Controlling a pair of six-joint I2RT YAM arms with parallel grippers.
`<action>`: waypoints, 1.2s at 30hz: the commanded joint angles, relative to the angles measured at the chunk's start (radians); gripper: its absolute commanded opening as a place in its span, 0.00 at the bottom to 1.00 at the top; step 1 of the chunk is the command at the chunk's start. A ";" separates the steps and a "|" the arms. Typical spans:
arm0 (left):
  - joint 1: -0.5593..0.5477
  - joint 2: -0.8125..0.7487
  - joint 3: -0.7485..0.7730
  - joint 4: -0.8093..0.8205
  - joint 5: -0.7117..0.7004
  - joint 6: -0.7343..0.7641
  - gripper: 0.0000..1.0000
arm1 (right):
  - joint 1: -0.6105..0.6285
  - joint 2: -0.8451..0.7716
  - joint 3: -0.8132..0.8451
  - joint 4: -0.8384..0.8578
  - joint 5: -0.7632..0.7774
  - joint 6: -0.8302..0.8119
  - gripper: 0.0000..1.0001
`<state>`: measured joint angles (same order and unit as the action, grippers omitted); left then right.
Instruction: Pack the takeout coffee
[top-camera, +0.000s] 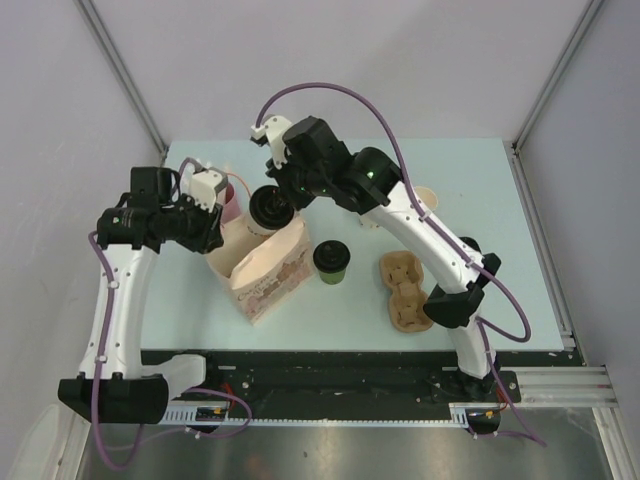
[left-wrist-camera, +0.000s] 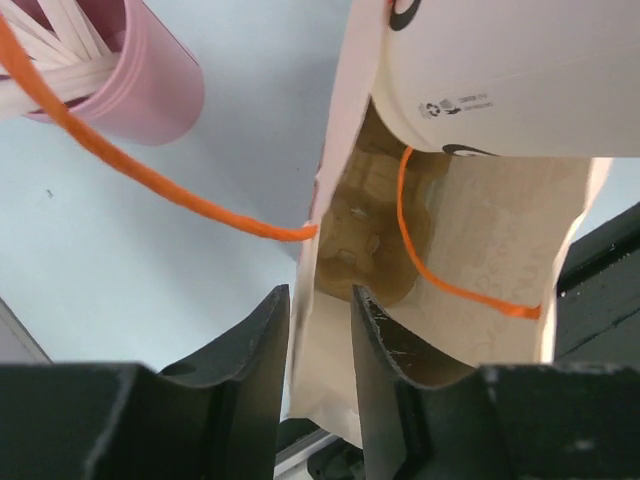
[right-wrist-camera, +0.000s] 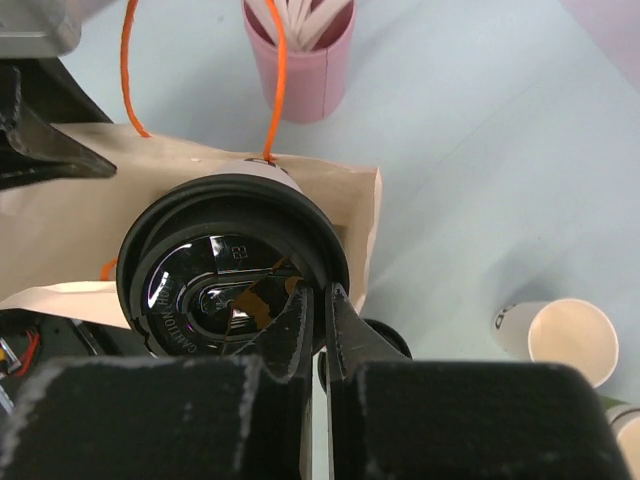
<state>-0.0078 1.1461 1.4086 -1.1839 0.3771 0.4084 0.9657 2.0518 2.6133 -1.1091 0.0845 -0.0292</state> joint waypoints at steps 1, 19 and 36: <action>0.005 -0.023 -0.033 0.001 0.022 0.010 0.32 | 0.018 -0.012 0.034 -0.075 0.021 -0.083 0.00; -0.006 -0.075 -0.046 0.003 0.121 -0.017 0.00 | 0.070 0.099 -0.028 -0.152 0.058 -0.117 0.00; -0.008 -0.046 -0.036 0.009 0.025 -0.085 0.00 | 0.111 0.090 -0.272 -0.133 0.135 -0.167 0.00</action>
<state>-0.0109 1.1019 1.3613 -1.1816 0.4263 0.3538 1.0893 2.1784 2.3676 -1.2438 0.1864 -0.1883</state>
